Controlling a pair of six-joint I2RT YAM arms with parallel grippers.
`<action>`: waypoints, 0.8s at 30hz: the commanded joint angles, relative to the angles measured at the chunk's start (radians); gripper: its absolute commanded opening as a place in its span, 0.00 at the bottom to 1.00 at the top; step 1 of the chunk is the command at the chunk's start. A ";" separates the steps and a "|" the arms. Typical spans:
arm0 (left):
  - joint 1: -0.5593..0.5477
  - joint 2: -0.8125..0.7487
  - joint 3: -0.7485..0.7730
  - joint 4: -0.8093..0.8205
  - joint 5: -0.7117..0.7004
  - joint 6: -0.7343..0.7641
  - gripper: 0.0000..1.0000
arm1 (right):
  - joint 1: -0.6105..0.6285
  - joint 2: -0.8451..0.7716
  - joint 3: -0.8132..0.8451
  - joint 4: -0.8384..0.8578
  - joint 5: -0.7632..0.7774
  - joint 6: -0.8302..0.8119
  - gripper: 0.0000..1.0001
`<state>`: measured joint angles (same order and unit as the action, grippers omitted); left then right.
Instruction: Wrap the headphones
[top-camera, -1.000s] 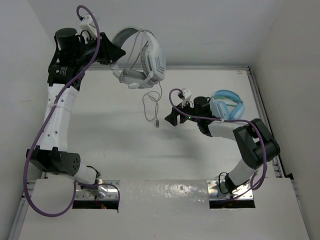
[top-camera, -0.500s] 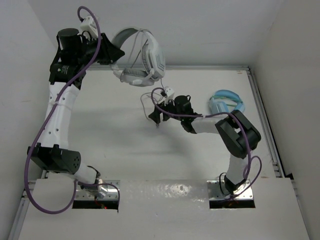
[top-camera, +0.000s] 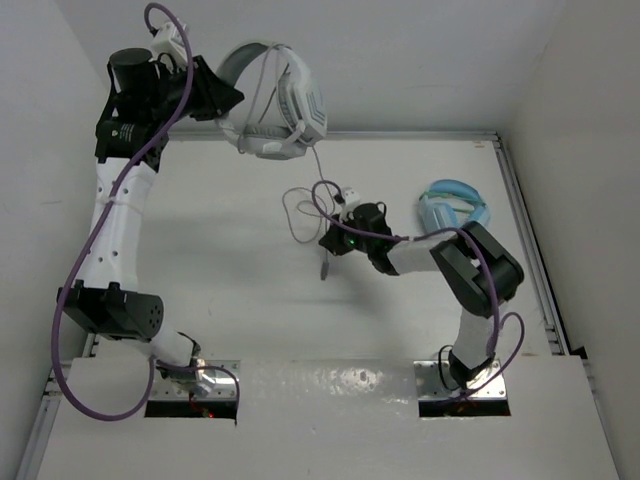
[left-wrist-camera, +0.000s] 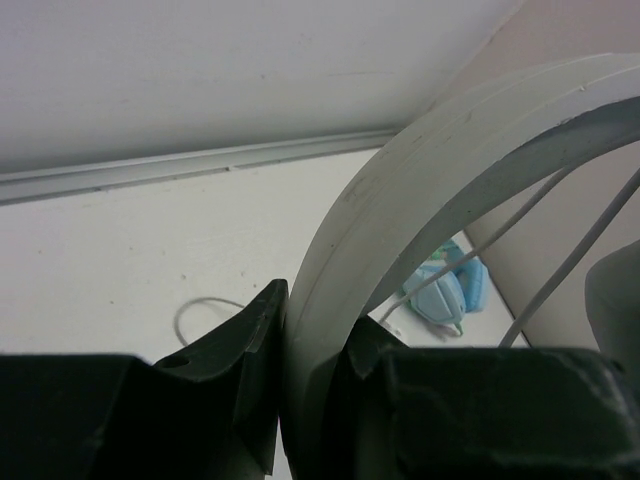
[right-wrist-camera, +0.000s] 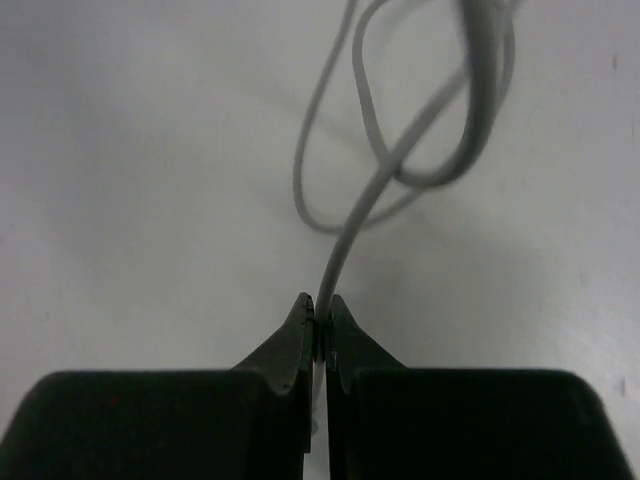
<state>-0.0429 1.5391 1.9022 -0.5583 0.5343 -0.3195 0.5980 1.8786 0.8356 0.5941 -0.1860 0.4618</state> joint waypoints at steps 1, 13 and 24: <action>0.034 0.007 0.095 0.074 -0.043 -0.061 0.00 | -0.010 -0.169 -0.193 0.067 -0.018 0.069 0.00; 0.035 -0.010 0.090 0.092 -0.045 -0.050 0.00 | -0.061 -0.513 -0.372 -0.033 -0.017 -0.205 0.99; 0.035 -0.016 0.077 0.101 -0.050 -0.049 0.00 | -0.060 -0.354 -0.072 0.220 0.097 -0.295 0.97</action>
<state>-0.0113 1.5749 1.9659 -0.5476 0.4717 -0.3199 0.5343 1.4292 0.6369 0.7113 -0.1024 0.1894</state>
